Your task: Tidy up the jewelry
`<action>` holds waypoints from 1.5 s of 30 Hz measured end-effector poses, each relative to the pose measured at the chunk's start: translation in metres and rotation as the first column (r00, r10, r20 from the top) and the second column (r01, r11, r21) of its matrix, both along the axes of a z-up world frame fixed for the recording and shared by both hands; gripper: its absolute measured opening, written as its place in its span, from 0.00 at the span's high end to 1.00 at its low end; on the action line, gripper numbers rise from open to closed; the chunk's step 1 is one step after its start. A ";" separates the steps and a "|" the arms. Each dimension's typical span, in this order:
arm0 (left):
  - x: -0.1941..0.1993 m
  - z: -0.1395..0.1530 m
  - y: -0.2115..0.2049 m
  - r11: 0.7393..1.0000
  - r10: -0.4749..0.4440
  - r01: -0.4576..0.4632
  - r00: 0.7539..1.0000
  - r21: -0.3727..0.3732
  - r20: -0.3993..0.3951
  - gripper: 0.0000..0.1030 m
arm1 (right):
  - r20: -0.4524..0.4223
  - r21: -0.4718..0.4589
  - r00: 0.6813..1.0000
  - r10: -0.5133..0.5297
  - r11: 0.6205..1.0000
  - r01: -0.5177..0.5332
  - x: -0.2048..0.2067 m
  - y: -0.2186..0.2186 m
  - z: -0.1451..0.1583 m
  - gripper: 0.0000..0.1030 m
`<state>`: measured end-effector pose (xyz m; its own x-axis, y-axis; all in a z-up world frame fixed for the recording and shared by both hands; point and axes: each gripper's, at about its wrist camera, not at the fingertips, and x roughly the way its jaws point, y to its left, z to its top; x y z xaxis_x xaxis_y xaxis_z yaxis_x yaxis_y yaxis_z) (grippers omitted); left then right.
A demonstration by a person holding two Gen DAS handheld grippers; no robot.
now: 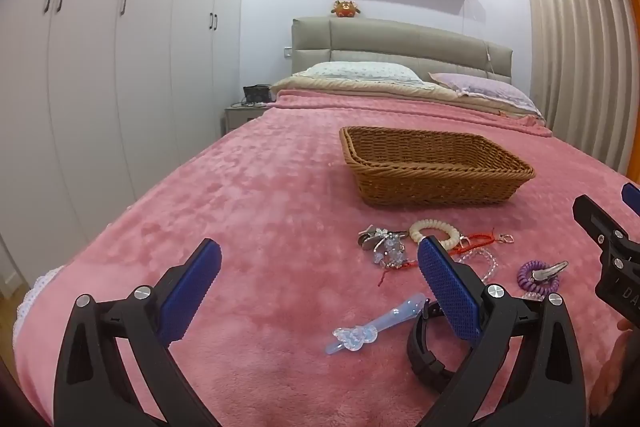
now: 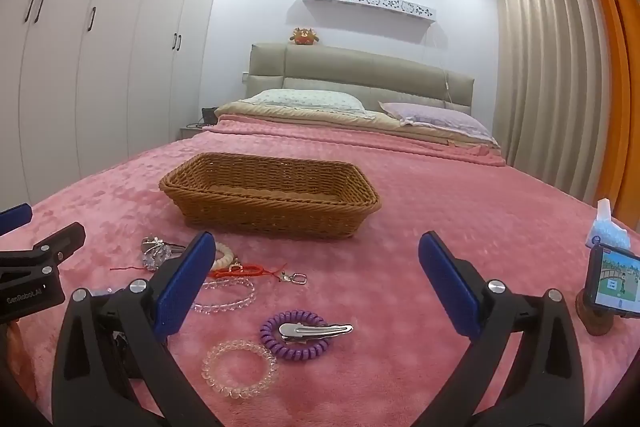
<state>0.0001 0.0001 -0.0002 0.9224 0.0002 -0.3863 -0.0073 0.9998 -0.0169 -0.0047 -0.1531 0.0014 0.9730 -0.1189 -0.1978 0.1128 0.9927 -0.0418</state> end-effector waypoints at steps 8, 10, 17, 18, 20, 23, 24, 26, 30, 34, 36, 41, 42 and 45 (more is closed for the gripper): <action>0.003 -0.004 -0.001 1.000 0.002 -0.001 1.000 0.011 -0.011 0.07 | -0.007 -0.009 1.000 0.006 1.000 -0.006 0.000 0.002 0.000 0.06; 0.004 -0.006 0.001 1.000 0.003 -0.002 1.000 0.011 -0.009 0.07 | -0.008 -0.012 1.000 0.007 1.000 -0.007 0.000 0.003 -0.001 0.06; 0.002 -0.004 -0.003 1.000 0.004 -0.003 1.000 0.017 -0.018 0.07 | -0.008 -0.016 1.000 0.008 1.000 -0.008 -0.001 0.004 0.000 0.06; 0.002 -0.004 -0.002 1.000 0.003 -0.003 1.000 0.019 -0.017 0.07 | -0.008 -0.016 1.000 0.008 1.000 -0.008 -0.001 0.004 0.000 0.06; 0.004 -0.005 -0.003 1.000 0.003 -0.003 1.000 0.017 -0.017 0.07 | -0.007 -0.017 1.000 0.007 1.000 -0.007 -0.001 0.004 0.000 0.06; 0.004 -0.005 -0.002 1.000 0.007 -0.006 1.000 0.016 -0.018 0.07 | -0.007 -0.018 1.000 0.008 1.000 -0.008 -0.001 0.004 -0.001 0.06; 0.004 -0.005 -0.001 1.000 0.005 -0.005 1.000 0.015 -0.020 0.07 | -0.008 -0.019 1.000 0.008 1.000 -0.008 -0.001 0.004 -0.001 0.06; 0.004 -0.005 -0.001 1.000 0.005 -0.005 1.000 0.015 -0.022 0.07 | -0.011 -0.018 1.000 0.014 1.000 -0.014 -0.001 0.005 -0.001 0.06; 0.005 -0.005 -0.001 1.000 0.004 -0.004 1.000 0.011 -0.015 0.07 | -0.014 -0.014 1.000 0.017 1.000 -0.017 -0.001 0.003 -0.001 0.06; 0.005 -0.004 0.000 1.000 0.004 -0.004 1.000 0.010 -0.019 0.07 | -0.013 -0.017 1.000 0.016 1.000 -0.016 -0.001 0.003 -0.001 0.06; 0.005 -0.004 0.000 1.000 0.004 -0.004 1.000 0.009 -0.020 0.07 | -0.013 -0.018 1.000 0.016 1.000 -0.016 -0.001 0.003 -0.001 0.06; 0.005 -0.004 -0.001 1.000 0.005 -0.005 1.000 0.010 -0.021 0.07 | -0.014 -0.018 1.000 0.016 1.000 -0.016 -0.001 0.003 -0.001 0.06; 0.005 -0.004 -0.001 1.000 0.005 -0.004 1.000 0.009 -0.022 0.07 | -0.014 -0.017 1.000 0.015 1.000 -0.015 -0.001 0.002 -0.001 0.06; 0.005 -0.004 0.001 1.000 -0.002 0.002 1.000 -0.003 -0.026 0.07 | -0.028 -0.009 1.000 0.010 1.000 -0.010 0.002 0.000 -0.001 0.06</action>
<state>0.0054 0.0009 -0.0040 0.9121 -0.0027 -0.4099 -0.0059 0.9998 -0.0198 -0.0029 -0.1529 0.0006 0.9682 -0.1113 -0.2242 0.1017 0.9934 -0.0538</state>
